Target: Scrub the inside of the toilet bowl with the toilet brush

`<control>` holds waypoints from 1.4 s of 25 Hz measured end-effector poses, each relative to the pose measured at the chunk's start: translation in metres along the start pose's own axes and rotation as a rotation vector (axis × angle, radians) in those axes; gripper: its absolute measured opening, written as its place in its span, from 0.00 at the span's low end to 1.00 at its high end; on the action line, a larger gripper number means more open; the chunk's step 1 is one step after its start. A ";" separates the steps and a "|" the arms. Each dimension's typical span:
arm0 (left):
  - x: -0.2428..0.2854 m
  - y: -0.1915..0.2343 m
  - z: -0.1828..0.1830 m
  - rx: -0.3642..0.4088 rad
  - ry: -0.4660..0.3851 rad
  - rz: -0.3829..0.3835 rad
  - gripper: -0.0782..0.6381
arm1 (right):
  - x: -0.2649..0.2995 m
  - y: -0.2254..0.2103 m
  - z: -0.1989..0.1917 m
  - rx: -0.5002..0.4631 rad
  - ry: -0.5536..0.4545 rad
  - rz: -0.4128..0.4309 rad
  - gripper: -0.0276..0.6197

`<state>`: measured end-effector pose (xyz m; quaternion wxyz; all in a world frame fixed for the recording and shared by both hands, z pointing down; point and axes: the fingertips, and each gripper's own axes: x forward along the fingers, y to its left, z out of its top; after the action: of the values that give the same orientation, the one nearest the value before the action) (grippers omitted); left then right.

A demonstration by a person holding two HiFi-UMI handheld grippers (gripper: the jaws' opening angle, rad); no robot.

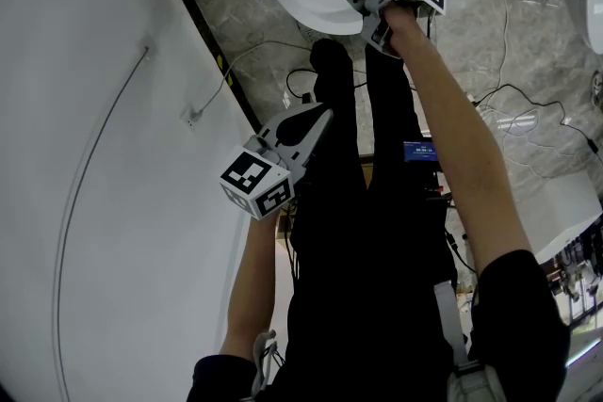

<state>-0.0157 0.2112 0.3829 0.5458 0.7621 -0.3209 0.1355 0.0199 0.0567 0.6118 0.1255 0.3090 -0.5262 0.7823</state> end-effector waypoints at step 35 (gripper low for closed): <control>0.015 0.009 -0.004 -0.009 0.027 -0.010 0.12 | 0.017 -0.043 0.008 -0.890 0.341 -0.492 0.37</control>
<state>-0.0096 0.2085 0.3991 0.5543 0.7592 -0.3102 0.1418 0.0320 0.0650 0.6561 0.5077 0.2086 -0.6912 0.4700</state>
